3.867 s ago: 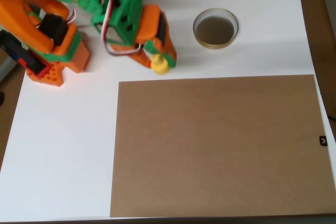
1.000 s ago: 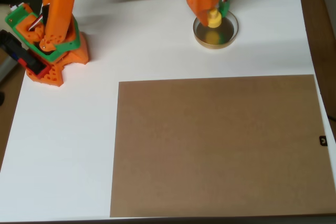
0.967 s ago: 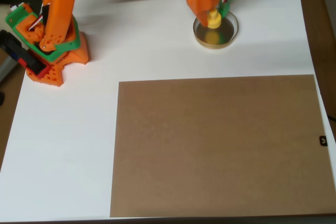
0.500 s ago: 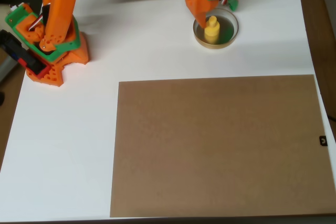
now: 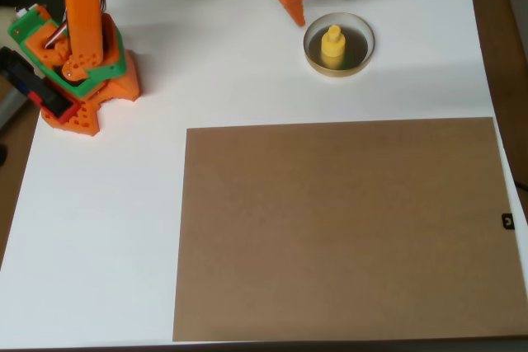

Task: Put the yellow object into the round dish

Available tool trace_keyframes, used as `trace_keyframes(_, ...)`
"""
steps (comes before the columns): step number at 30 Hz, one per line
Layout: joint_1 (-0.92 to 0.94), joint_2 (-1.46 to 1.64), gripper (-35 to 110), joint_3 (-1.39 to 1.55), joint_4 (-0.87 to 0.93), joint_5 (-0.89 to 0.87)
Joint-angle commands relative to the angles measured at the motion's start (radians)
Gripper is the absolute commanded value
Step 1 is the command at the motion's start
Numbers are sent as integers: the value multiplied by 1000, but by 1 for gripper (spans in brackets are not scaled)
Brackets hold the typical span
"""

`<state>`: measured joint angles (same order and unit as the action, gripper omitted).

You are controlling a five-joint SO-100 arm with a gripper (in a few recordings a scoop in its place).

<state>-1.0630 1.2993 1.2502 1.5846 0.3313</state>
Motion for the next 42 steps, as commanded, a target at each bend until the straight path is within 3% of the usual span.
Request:
trace_keyframes(1, -15, 202, 28, 89, 14, 23)
trace_keyframes(9, 97, 497, 28, 327, 34, 69)
trace_keyframes(22, 364, 815, 28, 416, 120, 98)
trace_keyframes(42, 908, 1042, 28, 701, -147, 41)
